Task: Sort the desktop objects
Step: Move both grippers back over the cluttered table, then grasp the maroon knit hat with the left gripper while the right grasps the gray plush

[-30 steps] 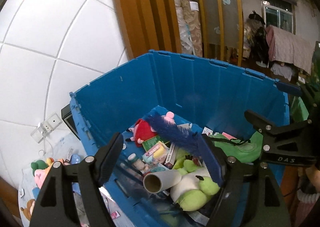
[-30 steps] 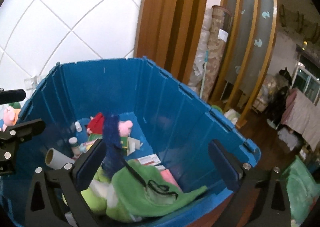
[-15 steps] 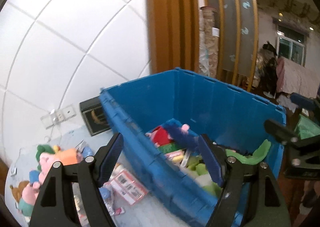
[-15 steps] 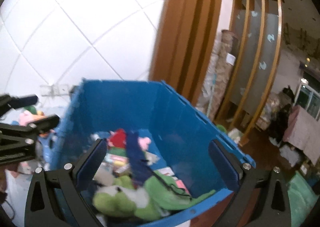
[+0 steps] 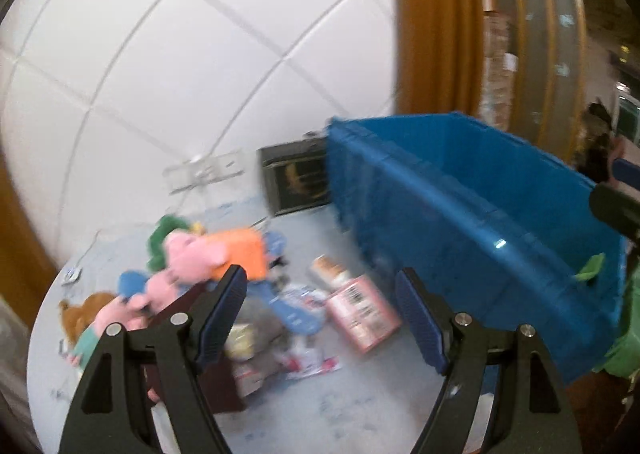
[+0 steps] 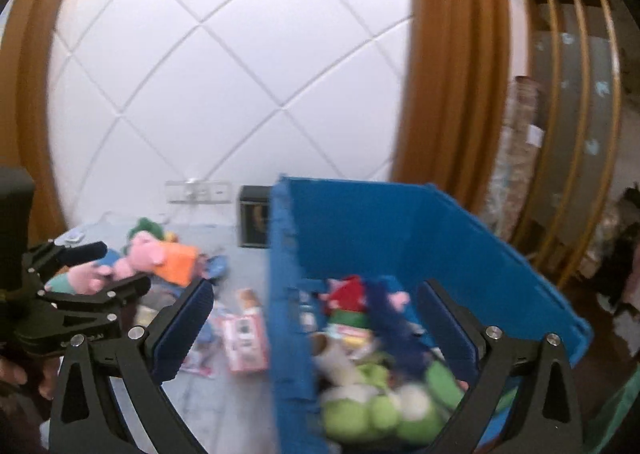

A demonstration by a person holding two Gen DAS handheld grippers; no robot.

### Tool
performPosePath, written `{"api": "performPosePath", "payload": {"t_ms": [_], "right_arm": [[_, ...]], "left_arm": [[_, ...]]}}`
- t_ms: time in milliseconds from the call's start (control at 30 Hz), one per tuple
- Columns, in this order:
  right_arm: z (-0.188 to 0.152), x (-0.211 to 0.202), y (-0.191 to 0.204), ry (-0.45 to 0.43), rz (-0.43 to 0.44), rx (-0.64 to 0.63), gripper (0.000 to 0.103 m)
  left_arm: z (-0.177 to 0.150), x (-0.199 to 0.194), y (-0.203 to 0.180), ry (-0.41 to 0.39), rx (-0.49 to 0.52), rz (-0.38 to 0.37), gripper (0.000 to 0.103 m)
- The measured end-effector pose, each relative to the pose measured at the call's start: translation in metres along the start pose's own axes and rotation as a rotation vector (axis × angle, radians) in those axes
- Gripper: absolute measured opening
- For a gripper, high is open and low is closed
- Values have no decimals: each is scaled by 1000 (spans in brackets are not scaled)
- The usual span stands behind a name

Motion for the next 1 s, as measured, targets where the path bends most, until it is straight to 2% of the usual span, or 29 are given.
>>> {"api": "performPosePath", "payload": {"t_ms": [300,600,833,1000], "right_arm": [[-32,35,78,118,130,-50,103],[-68,83,118,245,180,-48,103],[-93,127,132,335,181,-44,103],[-110,159,137,404,178,-46,103]], "left_arm": [[-79,5,87,131,-117,126,76],[-161,20,152,274,-218,211,77],[-209,46,182,385,-279,222,77],[-208,70,181,402,-305,169,76]]}}
Point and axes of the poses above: each gripper's, at about its wrist camera, not at the fingertips, and x roughly the way its jaws point, y to its left, z to its top, the point moved 7 cm from there along x, roughly the way its jaws point, and after that the axes turned 13 degrees about x, right-handed, at the moved point
